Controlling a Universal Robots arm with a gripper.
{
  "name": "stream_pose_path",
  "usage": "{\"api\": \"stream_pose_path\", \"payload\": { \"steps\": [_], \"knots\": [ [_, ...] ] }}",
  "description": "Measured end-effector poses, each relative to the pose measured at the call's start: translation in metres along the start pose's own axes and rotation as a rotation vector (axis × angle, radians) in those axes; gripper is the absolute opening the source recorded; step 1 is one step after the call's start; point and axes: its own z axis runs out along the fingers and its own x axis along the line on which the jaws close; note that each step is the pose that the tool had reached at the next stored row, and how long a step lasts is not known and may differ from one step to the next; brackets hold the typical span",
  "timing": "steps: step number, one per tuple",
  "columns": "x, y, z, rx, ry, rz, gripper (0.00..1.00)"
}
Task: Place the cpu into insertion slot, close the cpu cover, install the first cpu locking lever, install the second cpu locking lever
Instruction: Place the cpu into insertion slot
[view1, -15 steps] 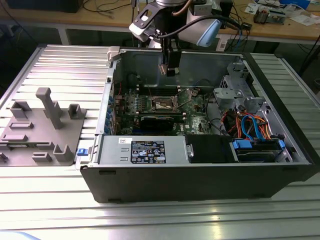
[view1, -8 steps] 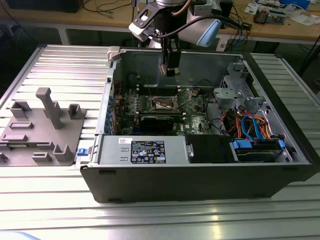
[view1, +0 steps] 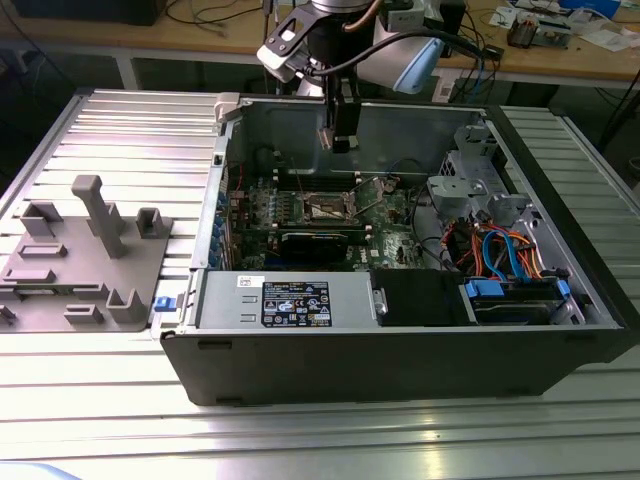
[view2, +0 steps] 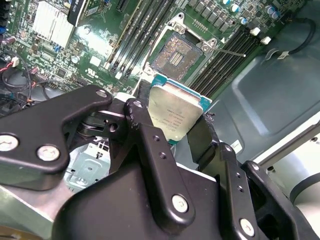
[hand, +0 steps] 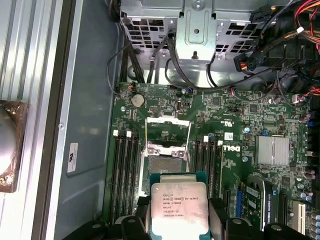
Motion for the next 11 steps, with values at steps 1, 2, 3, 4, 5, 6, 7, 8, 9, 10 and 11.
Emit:
{"api": "stream_pose_path", "payload": {
  "steps": [1, 2, 3, 4, 5, 6, 7, 8, 9, 10, 11],
  "knots": [
    [0.0, 0.0, 0.0, 0.0, -0.0002, 0.003, 0.55],
    [0.0, 0.0, 0.0, -0.0001, -0.0005, 0.006, 0.55],
    [0.0, 0.0, 0.0, -0.0001, -0.0007, 0.008, 0.55],
    [0.0, 0.0, 0.0, -0.0002, -0.0008, 0.009, 0.55],
    [0.0, 0.0, 0.0, -0.0002, -0.0009, 0.011, 0.55],
    [0.0, 0.0, 0.0, -0.0003, -0.0013, 0.015, 0.55],
    [0.0, 0.0, 0.0, -0.0003, -0.0016, 0.018, 0.55],
    [0.0, 0.0, 0.0, -0.0003, -0.0017, 0.02, 0.55],
    [0.0, 0.0, 0.0, -0.0004, -0.0019, 0.023, 0.55],
    [0.0, 0.0, 0.0, -0.0004, -0.0022, 0.025, 0.55],
    [0.0, 0.0, 0.0001, -0.0005, -0.0024, 0.028, 0.55]
  ]
}}
